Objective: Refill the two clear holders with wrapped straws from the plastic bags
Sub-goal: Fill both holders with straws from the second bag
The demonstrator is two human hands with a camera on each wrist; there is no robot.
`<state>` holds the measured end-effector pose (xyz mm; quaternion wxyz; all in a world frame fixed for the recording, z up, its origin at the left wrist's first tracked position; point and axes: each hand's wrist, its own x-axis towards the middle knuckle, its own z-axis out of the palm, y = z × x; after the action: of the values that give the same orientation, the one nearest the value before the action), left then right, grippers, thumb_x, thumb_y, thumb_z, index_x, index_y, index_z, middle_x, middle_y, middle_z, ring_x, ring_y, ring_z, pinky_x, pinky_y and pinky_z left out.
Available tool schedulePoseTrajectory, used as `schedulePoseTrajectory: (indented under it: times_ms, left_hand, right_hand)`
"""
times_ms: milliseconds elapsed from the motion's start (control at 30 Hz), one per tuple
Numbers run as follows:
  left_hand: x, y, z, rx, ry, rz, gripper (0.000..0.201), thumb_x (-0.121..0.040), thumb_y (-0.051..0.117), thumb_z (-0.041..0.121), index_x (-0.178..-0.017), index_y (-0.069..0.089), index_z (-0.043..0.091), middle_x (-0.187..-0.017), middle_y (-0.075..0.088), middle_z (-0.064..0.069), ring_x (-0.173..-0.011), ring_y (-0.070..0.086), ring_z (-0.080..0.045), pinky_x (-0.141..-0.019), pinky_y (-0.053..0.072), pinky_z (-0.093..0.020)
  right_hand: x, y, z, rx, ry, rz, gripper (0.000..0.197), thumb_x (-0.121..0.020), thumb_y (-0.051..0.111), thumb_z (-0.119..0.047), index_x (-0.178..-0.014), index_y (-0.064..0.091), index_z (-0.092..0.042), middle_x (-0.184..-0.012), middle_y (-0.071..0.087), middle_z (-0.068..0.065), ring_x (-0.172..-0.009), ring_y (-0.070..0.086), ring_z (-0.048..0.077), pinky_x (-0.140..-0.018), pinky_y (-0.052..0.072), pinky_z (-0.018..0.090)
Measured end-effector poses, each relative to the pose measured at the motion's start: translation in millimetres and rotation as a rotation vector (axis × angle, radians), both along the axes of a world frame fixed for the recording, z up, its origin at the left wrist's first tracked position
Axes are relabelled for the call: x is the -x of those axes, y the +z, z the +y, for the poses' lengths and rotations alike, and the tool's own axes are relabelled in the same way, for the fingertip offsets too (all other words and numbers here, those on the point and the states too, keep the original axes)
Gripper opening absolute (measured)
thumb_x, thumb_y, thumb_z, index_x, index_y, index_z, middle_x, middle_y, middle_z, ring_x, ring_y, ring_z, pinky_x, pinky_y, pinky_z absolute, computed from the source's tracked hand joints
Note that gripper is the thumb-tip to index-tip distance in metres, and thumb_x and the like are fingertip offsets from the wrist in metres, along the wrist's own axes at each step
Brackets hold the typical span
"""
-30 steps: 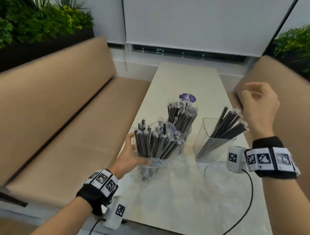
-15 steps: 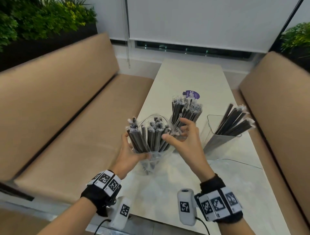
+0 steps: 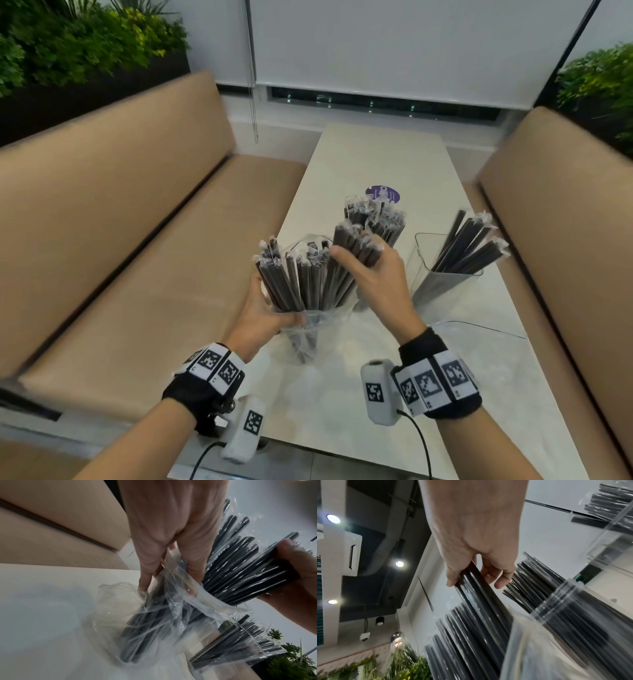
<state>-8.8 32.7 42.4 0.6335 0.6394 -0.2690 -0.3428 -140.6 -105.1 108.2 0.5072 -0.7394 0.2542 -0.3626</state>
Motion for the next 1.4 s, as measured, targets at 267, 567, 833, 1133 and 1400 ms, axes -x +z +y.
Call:
schedulePoseTrajectory:
  times_ms: [267,567,833,1133,1400]
  left_hand:
    - [7.1,3.1,-4.8,-0.044,-0.065,0.034,0.099,-0.067,0.073,-0.021,-0.135,0.024,0.031,-0.106,0.066,0.004,-0.078,0.07,0.007,-0.057,0.057,-0.019]
    - [7.7,1.9,-6.2,-0.09,-0.074,0.022,0.093,-0.069,0.071,-0.022,-0.133,0.025,0.027,-0.101,0.065,0.0,-0.073,0.07,0.008,-0.055,0.056,-0.018]
    - [7.4,0.1,-6.4,-0.081,-0.061,0.036,0.092,-0.069,0.071,-0.023,-0.132,0.025,0.028,-0.103,0.065,0.0,-0.073,0.071,0.004,-0.053,0.055,-0.019]
    - [7.5,-2.7,-5.3,-0.061,-0.06,0.021,0.097,-0.068,0.074,-0.021,-0.131,0.026,0.034,-0.108,0.065,0.004,-0.083,0.071,0.004,-0.06,0.059,-0.024]
    - [5.3,-6.8,-5.8,-0.048,-0.038,0.008,0.1,-0.066,0.075,-0.022,-0.134,0.025,0.031,-0.109,0.064,0.005,-0.085,0.069,0.007,-0.072,0.06,-0.025]
  right_hand:
    - [1.7,25.2,-11.3,-0.061,-0.045,-0.051,0.021,-0.082,0.077,-0.026,-0.094,0.069,-0.011,-0.085,0.07,-0.002,-0.086,0.068,0.014,-0.08,0.055,0.031]
    - [16.8,72.3,-21.6,-0.134,-0.08,-0.227,0.017,-0.092,0.064,-0.01,-0.075,0.069,-0.011,-0.075,0.073,0.007,-0.074,0.071,0.022,-0.077,0.06,0.034]
    - [67.3,147.6,-89.7,-0.218,-0.197,-0.566,0.046,-0.084,0.075,-0.023,-0.117,0.051,-0.001,-0.105,0.07,0.016,-0.091,0.072,0.028,-0.083,0.06,0.039]
    - [56.2,88.6,-128.8,0.131,-0.603,-0.204,0.024,-0.083,0.07,-0.026,-0.1,0.057,-0.016,-0.101,0.066,0.001,-0.097,0.067,0.02,-0.093,0.054,0.045]
    - [49.6,33.6,-149.6,0.03,-0.72,-0.052,0.043,-0.08,0.073,-0.02,-0.114,0.052,-0.005,-0.099,0.059,0.0,-0.091,0.057,0.02,-0.09,0.05,0.034]
